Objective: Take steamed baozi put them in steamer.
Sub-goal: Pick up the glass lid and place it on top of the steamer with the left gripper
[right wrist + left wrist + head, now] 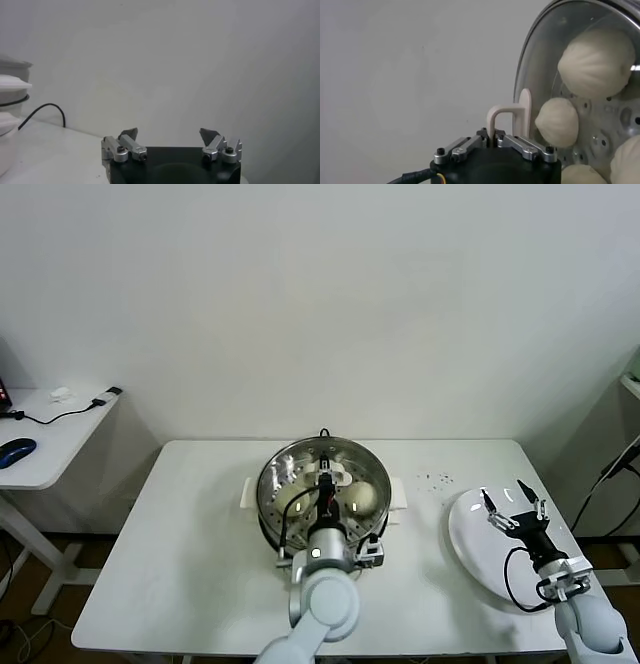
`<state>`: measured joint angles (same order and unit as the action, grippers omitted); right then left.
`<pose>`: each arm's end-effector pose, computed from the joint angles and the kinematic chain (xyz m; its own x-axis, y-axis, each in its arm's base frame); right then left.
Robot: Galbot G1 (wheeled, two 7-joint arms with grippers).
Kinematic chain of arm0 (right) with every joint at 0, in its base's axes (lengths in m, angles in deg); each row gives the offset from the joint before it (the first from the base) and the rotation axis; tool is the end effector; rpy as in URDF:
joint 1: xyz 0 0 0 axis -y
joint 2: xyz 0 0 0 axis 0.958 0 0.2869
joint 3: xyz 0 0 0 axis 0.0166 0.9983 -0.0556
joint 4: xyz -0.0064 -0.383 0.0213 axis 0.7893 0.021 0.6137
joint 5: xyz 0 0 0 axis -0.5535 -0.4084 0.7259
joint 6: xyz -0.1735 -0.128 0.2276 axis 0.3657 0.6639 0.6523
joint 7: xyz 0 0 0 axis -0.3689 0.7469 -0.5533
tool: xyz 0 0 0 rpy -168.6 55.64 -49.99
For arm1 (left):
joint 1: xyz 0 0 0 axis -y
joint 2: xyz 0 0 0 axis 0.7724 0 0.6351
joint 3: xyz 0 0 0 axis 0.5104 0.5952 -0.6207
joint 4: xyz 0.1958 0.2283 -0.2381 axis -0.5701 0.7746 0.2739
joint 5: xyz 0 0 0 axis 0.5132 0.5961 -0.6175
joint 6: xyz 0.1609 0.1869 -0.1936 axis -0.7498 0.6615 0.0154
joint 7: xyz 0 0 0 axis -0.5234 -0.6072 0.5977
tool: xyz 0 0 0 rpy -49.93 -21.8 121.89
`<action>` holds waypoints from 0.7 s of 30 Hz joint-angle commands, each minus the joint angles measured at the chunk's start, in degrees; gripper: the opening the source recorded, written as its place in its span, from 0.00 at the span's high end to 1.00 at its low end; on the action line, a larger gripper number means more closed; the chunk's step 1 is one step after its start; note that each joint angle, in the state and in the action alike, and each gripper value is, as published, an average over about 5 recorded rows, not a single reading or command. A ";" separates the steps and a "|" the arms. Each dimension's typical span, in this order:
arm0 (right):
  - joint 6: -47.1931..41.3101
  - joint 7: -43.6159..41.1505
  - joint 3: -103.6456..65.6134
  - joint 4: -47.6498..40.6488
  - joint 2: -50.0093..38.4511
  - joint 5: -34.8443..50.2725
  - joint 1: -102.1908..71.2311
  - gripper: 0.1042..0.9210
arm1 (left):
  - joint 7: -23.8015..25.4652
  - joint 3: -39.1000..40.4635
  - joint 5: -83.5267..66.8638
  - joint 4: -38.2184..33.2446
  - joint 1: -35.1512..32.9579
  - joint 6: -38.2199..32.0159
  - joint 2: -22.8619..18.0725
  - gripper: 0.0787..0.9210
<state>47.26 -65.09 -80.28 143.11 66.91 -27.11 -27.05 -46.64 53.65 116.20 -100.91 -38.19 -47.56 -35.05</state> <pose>0.2324 -0.2494 -0.4120 -0.9877 -0.1558 0.0115 -0.1552 0.9708 -0.1827 0.2488 -0.1819 -0.3224 -0.9974 -0.0557 0.0454 0.0446 0.0155 0.9989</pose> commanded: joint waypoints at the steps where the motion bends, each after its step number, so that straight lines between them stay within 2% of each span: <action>1: -0.02 -0.07 -0.07 -0.01 0.01 -0.01 0.09 0.12 | 1.90 -0.70 0.27 -1.39 -0.74 -1.24 0.52 0.92; 6: -0.07 -0.08 0.04 -0.29 -0.03 -0.07 0.44 0.12 | 2.96 -0.34 -0.17 -5.30 -2.01 -1.33 2.28 0.87; 14: -0.42 0.11 0.41 -0.63 0.03 -0.22 0.84 0.12 | 3.36 1.15 -1.82 -13.59 -4.77 -0.63 5.14 0.59; 21: -2.83 1.40 0.46 -0.32 -0.30 -1.42 1.40 0.12 | 2.30 1.37 -7.39 -22.00 -10.38 -0.62 9.53 0.35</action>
<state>46.34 -64.70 -79.89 142.40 66.75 -27.50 -25.91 -43.78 54.83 113.87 -111.17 -42.82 -47.92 -30.35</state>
